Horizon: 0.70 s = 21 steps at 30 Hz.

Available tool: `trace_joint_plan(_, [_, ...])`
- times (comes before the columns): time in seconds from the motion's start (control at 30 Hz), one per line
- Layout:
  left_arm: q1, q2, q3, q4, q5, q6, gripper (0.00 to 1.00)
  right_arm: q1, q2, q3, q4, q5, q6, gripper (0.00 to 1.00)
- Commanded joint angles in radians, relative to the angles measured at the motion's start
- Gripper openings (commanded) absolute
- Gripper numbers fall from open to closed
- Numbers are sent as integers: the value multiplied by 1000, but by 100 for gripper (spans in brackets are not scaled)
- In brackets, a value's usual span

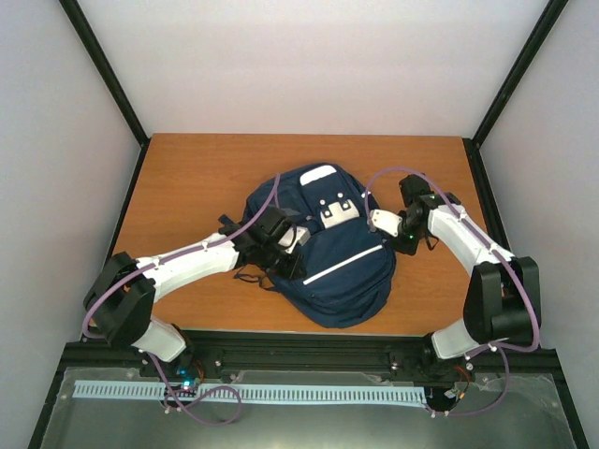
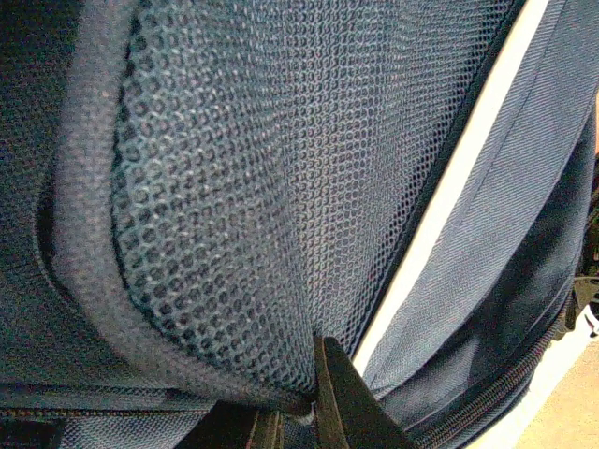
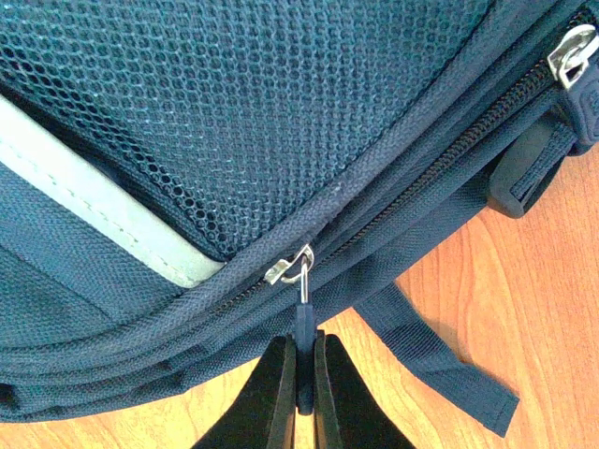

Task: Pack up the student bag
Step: Zip the student bag at the center of the board, then reset both arms

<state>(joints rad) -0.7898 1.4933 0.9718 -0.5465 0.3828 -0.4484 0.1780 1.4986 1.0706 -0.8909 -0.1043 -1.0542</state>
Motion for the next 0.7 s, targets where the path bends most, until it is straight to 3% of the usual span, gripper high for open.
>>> trace_joint_plan(0.0, [-3, -20, 15, -108, -9, 52, 1, -15, -2, 32, 124, -34, 39, 3])
trace_joint_plan(0.1, [-3, -25, 47, -145, -50, 55, 4, -28, -30, 26, 132, -60, 88, 17])
trace_joint_plan(0.17, [-2, -35, 89, -186, -99, 66, 23, -52, -63, 30, 139, -94, 133, 29])
trace_joint_plan(0.23, [3, -59, 126, -225, -153, 73, 54, -86, -99, 36, 148, -142, 190, 40])
trace_joint_plan(0.27, [10, -72, 144, -243, -185, 76, 64, -106, -116, 40, 153, -173, 223, 43])
trace_joint_plan(0.37, [47, -118, 196, -286, -284, 82, 84, -170, -164, 46, 175, -256, 328, 52])
trace_joint_plan(0.47, [100, -165, 251, -312, -405, 90, 95, -218, -210, 57, 204, -305, 428, 59])
trace_joint_plan(0.53, [136, -199, 285, -315, -497, 91, 98, -240, -240, 63, 236, -297, 505, 69])
trace_joint_plan(0.67, [177, -255, 339, -311, -762, 84, 100, -281, -299, 68, 318, -244, 649, 99])
